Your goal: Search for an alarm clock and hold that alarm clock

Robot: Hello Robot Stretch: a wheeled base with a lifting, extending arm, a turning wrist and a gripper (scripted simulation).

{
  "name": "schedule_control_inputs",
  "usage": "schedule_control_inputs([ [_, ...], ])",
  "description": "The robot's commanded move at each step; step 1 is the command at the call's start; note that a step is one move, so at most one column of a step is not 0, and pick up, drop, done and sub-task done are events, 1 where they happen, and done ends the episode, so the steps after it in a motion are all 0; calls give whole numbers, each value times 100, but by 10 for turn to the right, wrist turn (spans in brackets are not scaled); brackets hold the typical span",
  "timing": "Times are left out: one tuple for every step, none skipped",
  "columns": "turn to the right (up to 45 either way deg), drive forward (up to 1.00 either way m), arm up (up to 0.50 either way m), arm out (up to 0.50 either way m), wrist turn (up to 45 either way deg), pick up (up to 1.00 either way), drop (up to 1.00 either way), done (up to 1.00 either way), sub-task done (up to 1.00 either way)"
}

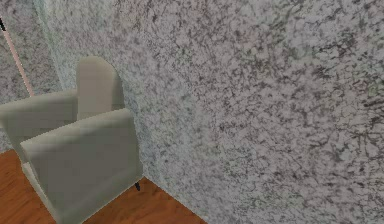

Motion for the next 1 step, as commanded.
schedule_control_inputs([
  [0,0,0,0,0,0,0,100,0],
])
